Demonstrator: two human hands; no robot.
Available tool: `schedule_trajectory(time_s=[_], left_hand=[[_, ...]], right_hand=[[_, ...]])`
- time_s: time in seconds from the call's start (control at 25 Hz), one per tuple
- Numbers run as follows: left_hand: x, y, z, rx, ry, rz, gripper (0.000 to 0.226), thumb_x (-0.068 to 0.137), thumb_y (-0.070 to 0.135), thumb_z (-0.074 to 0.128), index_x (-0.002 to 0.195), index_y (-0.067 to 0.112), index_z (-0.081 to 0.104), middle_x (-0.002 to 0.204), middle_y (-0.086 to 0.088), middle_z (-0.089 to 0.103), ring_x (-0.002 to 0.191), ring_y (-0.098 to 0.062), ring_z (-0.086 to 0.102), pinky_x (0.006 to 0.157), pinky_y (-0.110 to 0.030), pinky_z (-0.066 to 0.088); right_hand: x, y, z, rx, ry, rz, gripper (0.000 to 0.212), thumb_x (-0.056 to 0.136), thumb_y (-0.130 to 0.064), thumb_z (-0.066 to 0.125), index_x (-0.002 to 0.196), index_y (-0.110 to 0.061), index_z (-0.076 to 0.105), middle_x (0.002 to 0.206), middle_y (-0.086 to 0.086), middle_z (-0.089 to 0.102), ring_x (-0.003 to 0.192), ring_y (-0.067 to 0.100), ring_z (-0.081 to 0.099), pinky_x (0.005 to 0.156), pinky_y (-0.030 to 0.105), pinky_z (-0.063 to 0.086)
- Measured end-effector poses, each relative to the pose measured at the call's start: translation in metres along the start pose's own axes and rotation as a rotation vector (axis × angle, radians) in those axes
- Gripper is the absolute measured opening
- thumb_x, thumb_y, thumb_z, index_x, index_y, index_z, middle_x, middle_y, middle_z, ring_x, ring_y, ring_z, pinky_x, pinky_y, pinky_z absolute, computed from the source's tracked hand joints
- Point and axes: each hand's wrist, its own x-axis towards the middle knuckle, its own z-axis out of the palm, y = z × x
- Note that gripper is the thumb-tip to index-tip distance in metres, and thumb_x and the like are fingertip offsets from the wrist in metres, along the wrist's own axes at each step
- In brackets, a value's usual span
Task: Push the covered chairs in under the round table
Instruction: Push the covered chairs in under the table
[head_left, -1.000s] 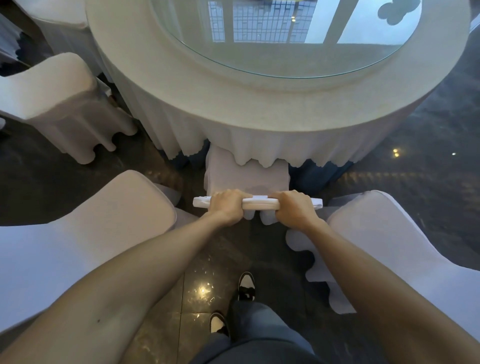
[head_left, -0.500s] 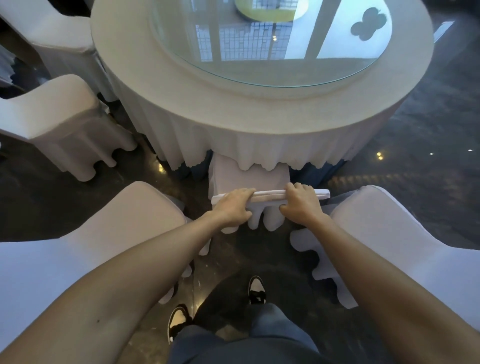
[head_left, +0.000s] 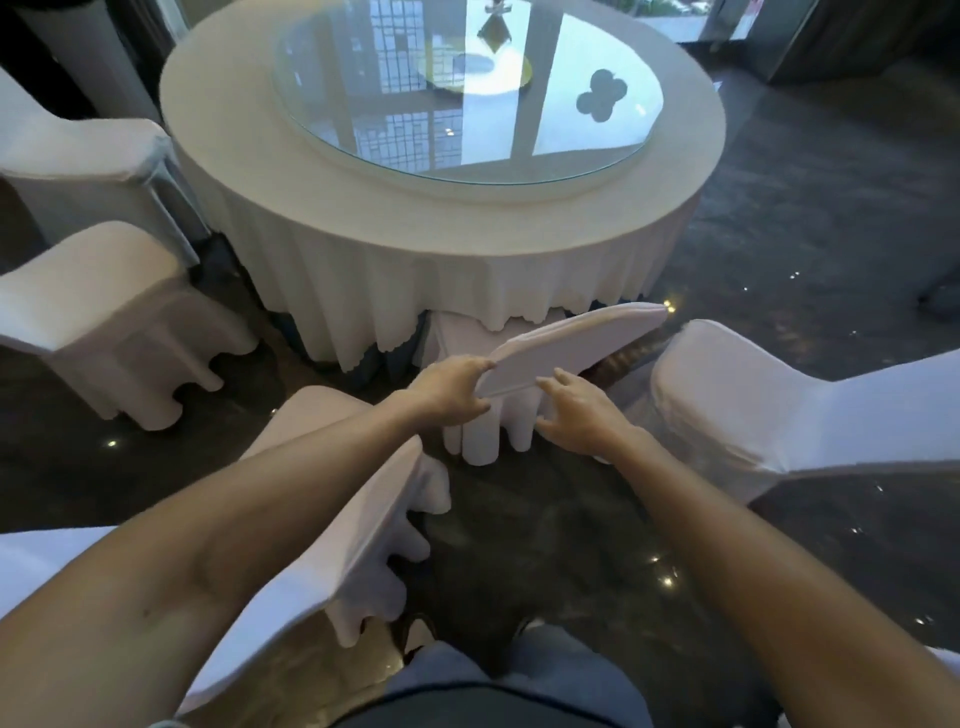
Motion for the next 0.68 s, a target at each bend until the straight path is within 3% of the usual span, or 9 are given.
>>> schedule_trajectory(time_s=[0.28, 0.44, 0.68], left_hand=[[-0.134, -0.050, -0.035, 0.053, 0.099, -0.042, 0.064, 0.090, 0.035, 0.065, 0.148, 0.020, 0.044, 0.146, -0.003, 0.051, 0.131, -0.022, 0.051, 0.107, -0.043, 0.044], [-0.226, -0.089, -0.027, 0.075, 0.098, -0.168, 0.065, 0.086, 0.041, 0.068, 0.145, 0.029, 0.045, 0.144, 0.000, 0.054, 0.127, -0.019, 0.054, 0.105, -0.042, 0.046], [-0.313, -0.127, -0.027, 0.056, 0.055, -0.216, 0.059, 0.093, 0.028, 0.064, 0.148, 0.020, 0.045, 0.147, 0.000, 0.052, 0.130, -0.019, 0.051, 0.104, -0.034, 0.042]], right_hand=[[-0.051, -0.108, 0.038, 0.014, 0.079, -0.140, 0.054, 0.093, -0.047, 0.053, 0.141, -0.021, 0.048, 0.143, 0.004, 0.049, 0.134, 0.028, 0.042, 0.113, 0.051, 0.031], [-0.092, -0.175, 0.075, 0.059, 0.069, -0.228, 0.056, 0.093, -0.049, 0.051, 0.142, -0.021, 0.047, 0.143, 0.005, 0.049, 0.132, 0.028, 0.043, 0.112, 0.051, 0.031], [-0.134, -0.247, 0.124, 0.112, -0.016, -0.265, 0.060, 0.092, -0.051, 0.053, 0.144, -0.022, 0.043, 0.147, 0.004, 0.045, 0.133, 0.028, 0.043, 0.113, 0.051, 0.032]])
